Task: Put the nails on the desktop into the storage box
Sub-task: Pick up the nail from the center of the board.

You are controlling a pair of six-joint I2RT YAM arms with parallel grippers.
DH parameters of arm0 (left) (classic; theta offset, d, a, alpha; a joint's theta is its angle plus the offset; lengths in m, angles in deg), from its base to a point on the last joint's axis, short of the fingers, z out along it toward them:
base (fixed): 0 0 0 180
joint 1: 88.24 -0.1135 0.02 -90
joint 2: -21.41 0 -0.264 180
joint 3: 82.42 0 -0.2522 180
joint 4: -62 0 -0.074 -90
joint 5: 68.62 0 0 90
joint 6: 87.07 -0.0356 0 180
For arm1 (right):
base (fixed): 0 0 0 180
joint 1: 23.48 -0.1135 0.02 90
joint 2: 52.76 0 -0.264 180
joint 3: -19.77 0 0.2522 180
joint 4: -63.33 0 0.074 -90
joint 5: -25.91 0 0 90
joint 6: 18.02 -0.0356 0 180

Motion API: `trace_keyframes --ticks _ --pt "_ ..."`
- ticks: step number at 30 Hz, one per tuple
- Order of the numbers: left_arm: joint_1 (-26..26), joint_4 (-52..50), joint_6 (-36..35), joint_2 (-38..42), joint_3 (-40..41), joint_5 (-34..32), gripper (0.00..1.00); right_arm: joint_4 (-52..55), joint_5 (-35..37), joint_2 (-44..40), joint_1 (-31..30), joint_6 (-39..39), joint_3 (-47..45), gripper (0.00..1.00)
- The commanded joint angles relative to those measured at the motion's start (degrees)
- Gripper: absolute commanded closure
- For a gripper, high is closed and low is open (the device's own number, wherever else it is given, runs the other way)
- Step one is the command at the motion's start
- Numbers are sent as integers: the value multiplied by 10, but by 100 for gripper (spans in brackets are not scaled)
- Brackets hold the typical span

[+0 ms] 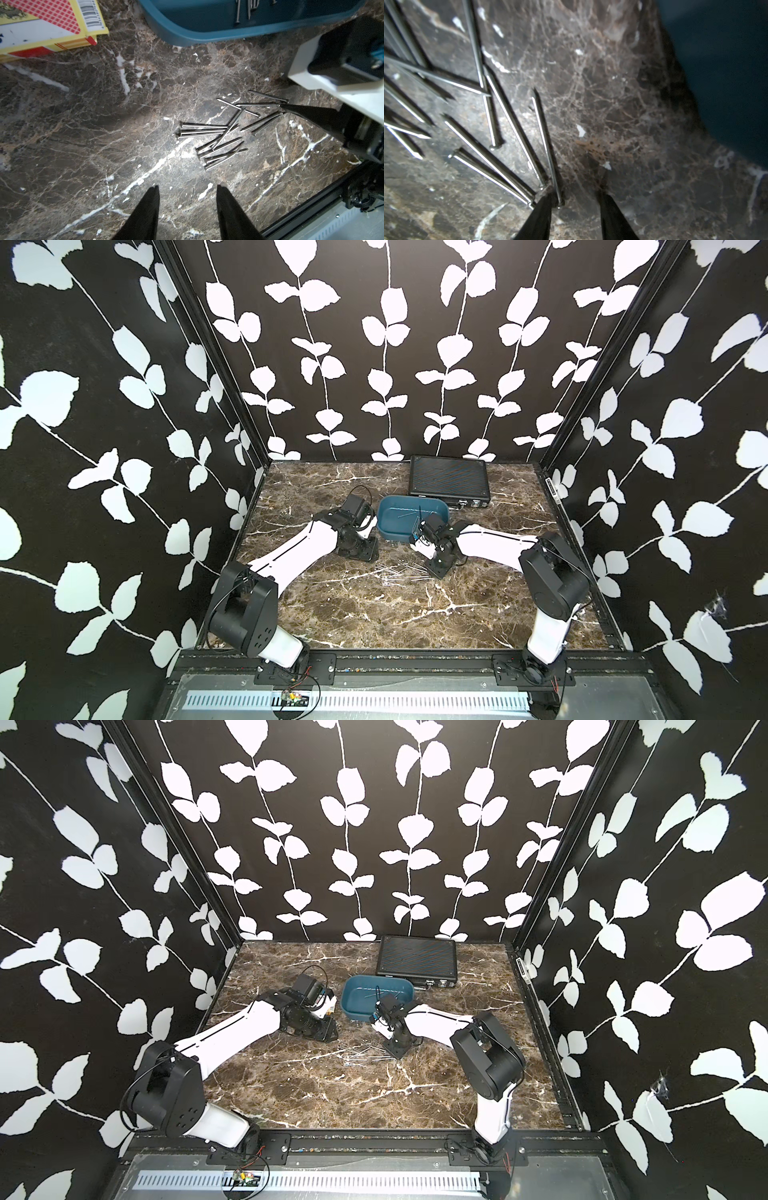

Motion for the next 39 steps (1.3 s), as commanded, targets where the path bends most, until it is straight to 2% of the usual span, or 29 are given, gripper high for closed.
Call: trace_keyframes --ticks 1,9,19,25,29,35,39 --pt "1 -16 -10 5 -3 -9 53 -16 -2 25 -4 -6 20 59" --pt "0 -23 -14 -1 -13 -11 53 -23 20 60 -6 6 39 64" --pt "1 -26 -12 -6 -21 -10 53 -29 65 89 -36 44 63 71" --pt "0 -26 -11 -7 -20 -9 53 -45 59 94 -40 46 53 83" --pt "0 -25 -9 -9 -23 -7 53 -44 38 101 -41 49 53 99" --pt "1 -25 -5 -8 -24 -8 53 -41 22 93 -39 44 47 100" --pt "1 -19 2 -6 -23 -9 53 -31 7 53 -27 32 42 100"
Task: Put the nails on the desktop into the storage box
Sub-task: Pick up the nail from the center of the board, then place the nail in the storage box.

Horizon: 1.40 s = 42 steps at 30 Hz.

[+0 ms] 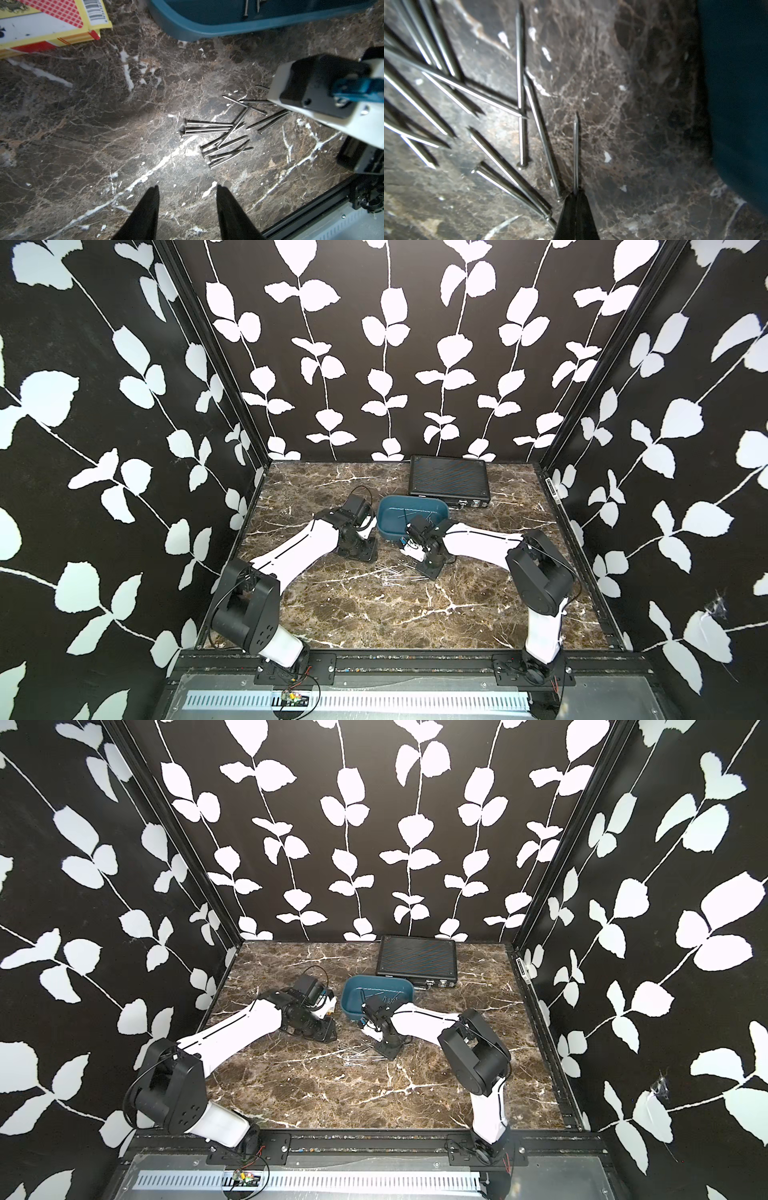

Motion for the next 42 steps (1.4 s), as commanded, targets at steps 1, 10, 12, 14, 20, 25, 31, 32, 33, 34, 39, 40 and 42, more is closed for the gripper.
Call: trace_keyframes --ticks 1,10,12,14,20,25,31,32,33,34,39,40,42 --pt "0 -3 8 4 -16 -1 53 -72 -35 -3 15 -19 -19 100" --pt "1 33 30 5 -16 2 53 -41 -114 -120 54 -87 3 100" --pt "1 39 33 6 -17 0 53 -41 -130 -134 63 -114 14 100" --pt "1 40 34 8 -18 0 53 -46 -150 -140 74 -147 18 100" --pt "0 35 32 26 -18 -11 53 -74 -167 -114 121 -287 85 100" --pt "1 15 22 46 -23 -30 53 -111 -162 -47 159 -387 117 100" --pt "1 -12 12 62 -29 -43 53 -102 -123 17 166 -401 148 100" --pt "1 -12 12 64 -28 -43 53 -107 -121 22 166 -406 145 100" --pt "0 -13 14 65 -28 -43 53 -112 -119 26 166 -409 141 100" --pt "1 -12 15 64 -27 -42 53 -117 -120 29 167 -411 136 100" --pt "3 -6 17 56 -28 -37 53 -122 -125 31 167 -403 135 84" --pt "4 -5 16 54 -28 -37 53 -123 -123 25 167 -397 135 77" --pt "7 1 17 48 -30 -36 53 -124 -120 2 167 -374 131 65"
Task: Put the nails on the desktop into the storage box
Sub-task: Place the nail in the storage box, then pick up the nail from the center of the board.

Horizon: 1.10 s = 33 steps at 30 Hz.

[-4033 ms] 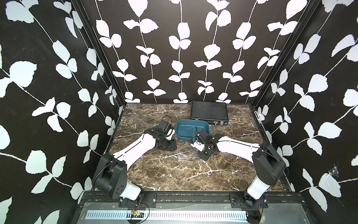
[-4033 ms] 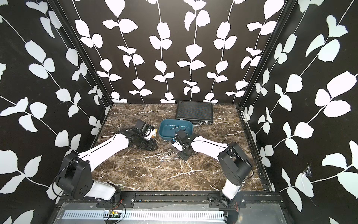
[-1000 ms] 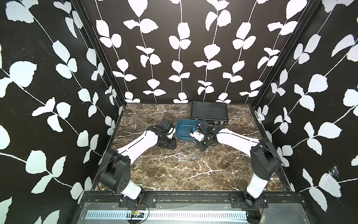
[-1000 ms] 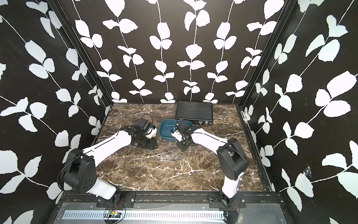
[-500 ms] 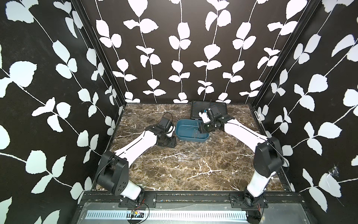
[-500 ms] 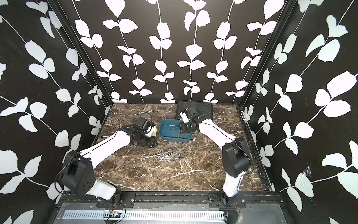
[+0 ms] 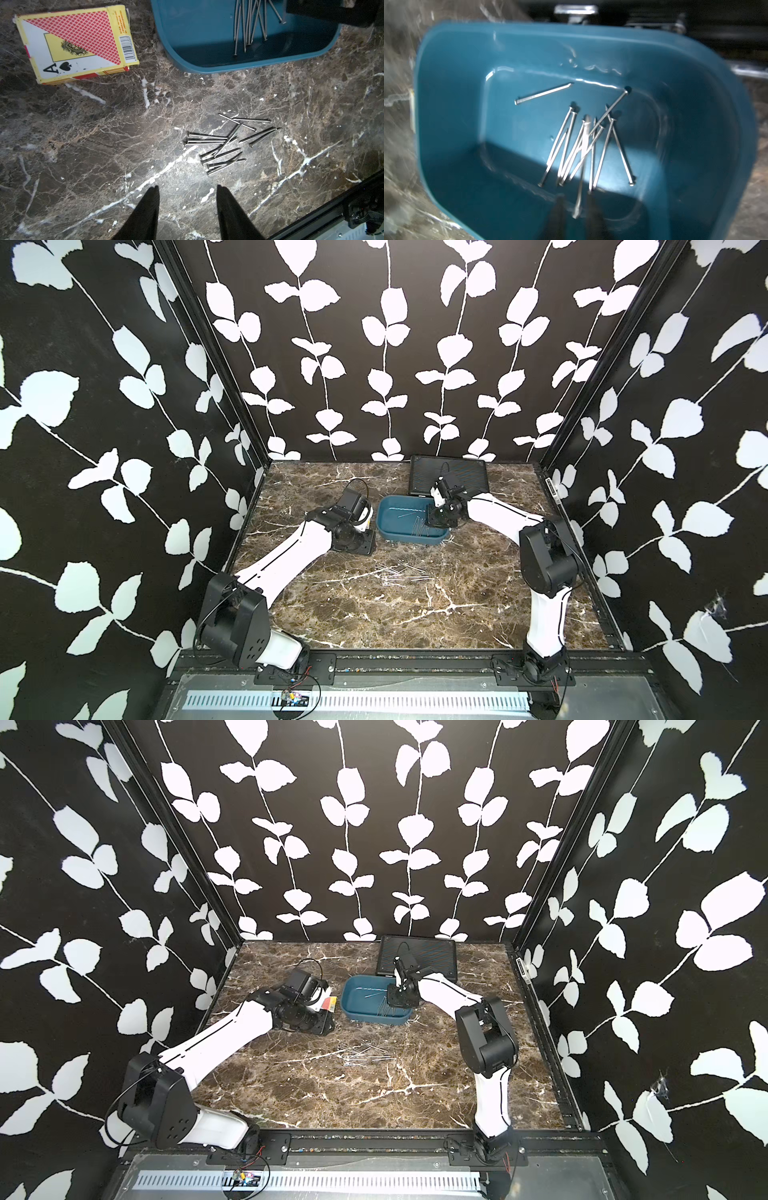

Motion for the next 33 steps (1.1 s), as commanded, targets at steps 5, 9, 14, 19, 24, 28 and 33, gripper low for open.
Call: trace_keyframes --ticks 5,9,14,19,24,28,33 --pt "11 16 1 -14 -13 5 53 14 -14 -108 -3 114 -32 61" --pt "11 47 15 -20 8 16 53 51 -56 -180 -15 214 -100 61" --pt "12 79 37 -32 28 37 53 87 -26 -214 -57 300 -188 58" --pt "12 93 49 -41 28 46 52 83 15 -198 -101 341 -201 55" --pt "12 82 52 -25 35 36 52 86 57 -143 -136 377 -177 55" --pt "12 76 58 -1 52 26 51 83 72 -113 -156 392 -164 56" --pt "12 72 63 23 71 7 51 77 89 -89 -169 399 -157 56"
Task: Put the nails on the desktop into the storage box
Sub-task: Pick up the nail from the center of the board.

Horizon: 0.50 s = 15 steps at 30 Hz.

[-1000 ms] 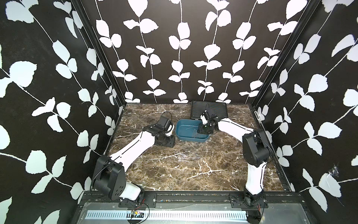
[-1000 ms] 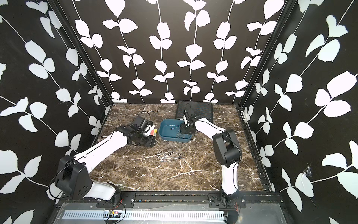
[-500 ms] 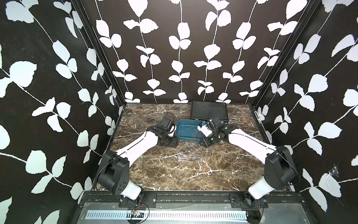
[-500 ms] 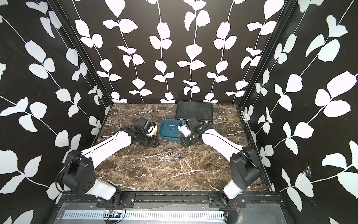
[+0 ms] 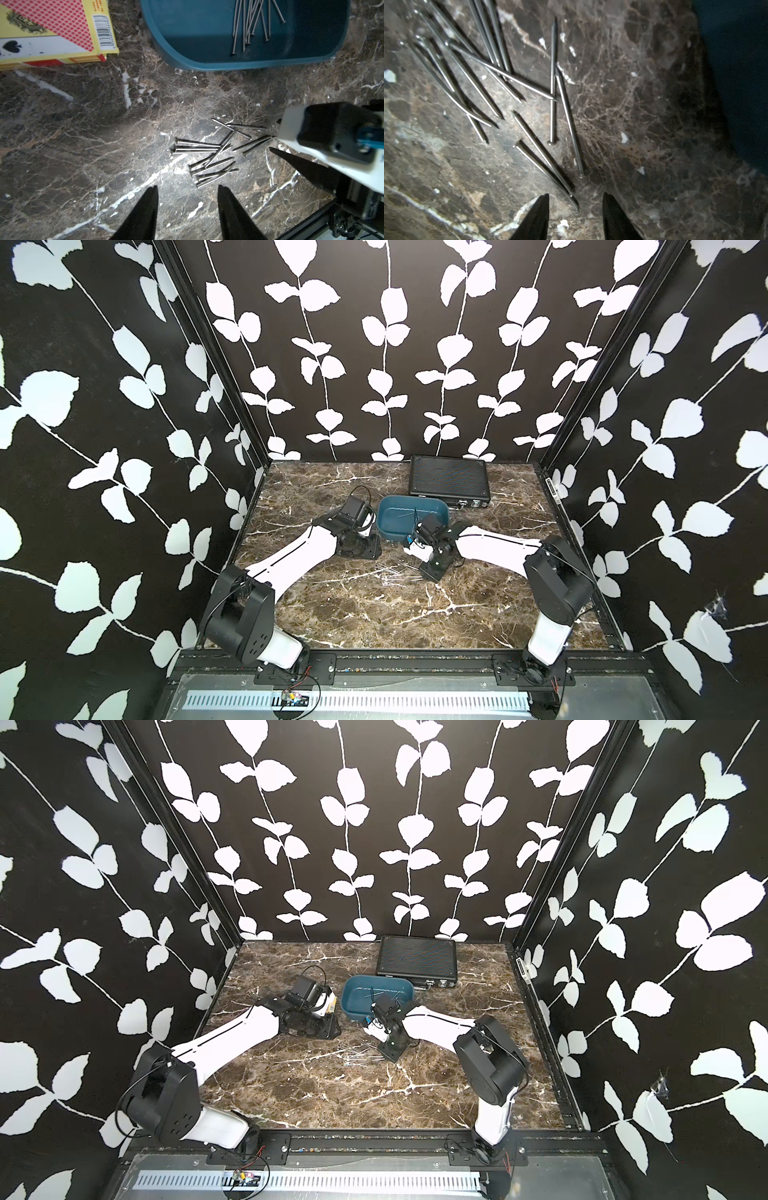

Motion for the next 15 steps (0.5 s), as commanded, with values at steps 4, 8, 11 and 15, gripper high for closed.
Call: trace_keyframes --ticks 4,8,11,15 --pt "2 -11 7 36 16 -21 51 -3 34 19 -10 20 37 56" --pt "2 -13 5 35 16 -22 51 2 37 30 -11 19 47 56" --pt "2 -14 2 33 15 -23 51 -1 37 32 -11 15 50 57" --pt "2 -20 -8 24 7 -22 50 -2 34 33 -11 10 53 57"
